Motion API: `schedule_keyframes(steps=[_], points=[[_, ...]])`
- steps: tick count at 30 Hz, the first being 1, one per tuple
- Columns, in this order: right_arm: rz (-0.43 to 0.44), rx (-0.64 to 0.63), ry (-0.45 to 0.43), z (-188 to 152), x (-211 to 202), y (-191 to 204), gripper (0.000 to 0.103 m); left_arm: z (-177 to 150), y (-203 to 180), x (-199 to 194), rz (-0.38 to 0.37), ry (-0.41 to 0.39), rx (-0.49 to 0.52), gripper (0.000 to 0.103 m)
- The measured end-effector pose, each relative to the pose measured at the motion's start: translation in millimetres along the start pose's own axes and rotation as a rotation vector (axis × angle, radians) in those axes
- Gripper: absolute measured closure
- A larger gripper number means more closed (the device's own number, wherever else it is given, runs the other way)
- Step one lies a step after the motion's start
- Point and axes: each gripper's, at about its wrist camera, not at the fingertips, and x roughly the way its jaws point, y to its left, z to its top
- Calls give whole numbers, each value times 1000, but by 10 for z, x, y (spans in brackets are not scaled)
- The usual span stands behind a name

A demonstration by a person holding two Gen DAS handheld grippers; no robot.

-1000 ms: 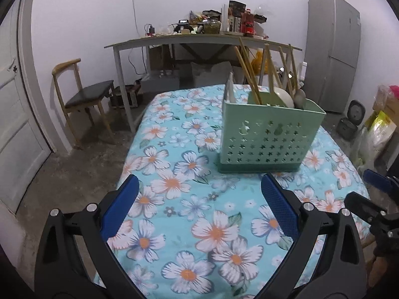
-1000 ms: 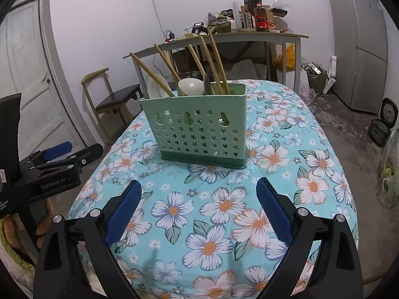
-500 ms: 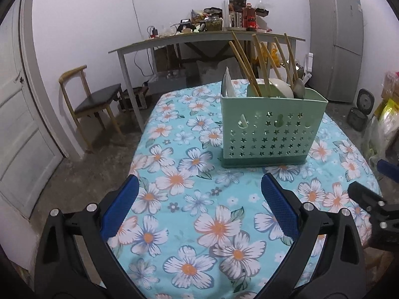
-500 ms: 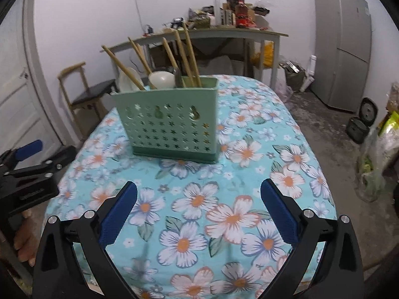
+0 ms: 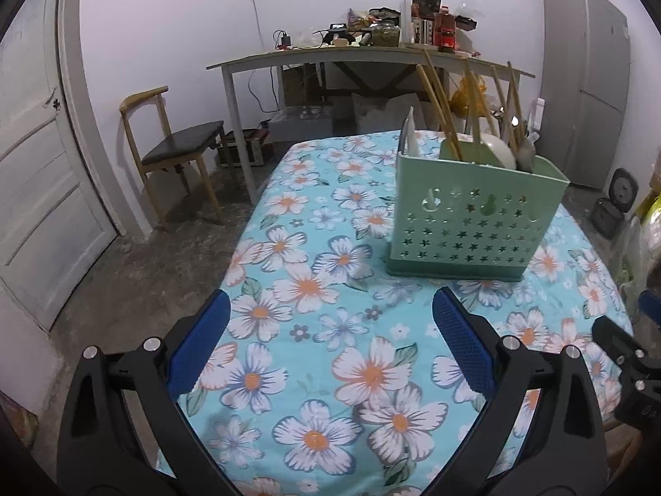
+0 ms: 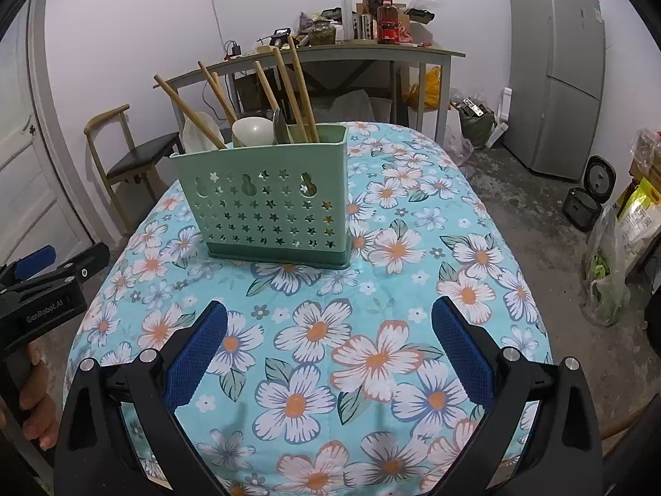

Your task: Organize utensils

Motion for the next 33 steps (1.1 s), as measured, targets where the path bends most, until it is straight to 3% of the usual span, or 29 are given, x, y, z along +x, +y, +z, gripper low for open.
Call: schedule_keyframes(steps=[33], points=[[-18,-3,-16,13,-52,-61,7,-15,16,4,12,12,6,8]])
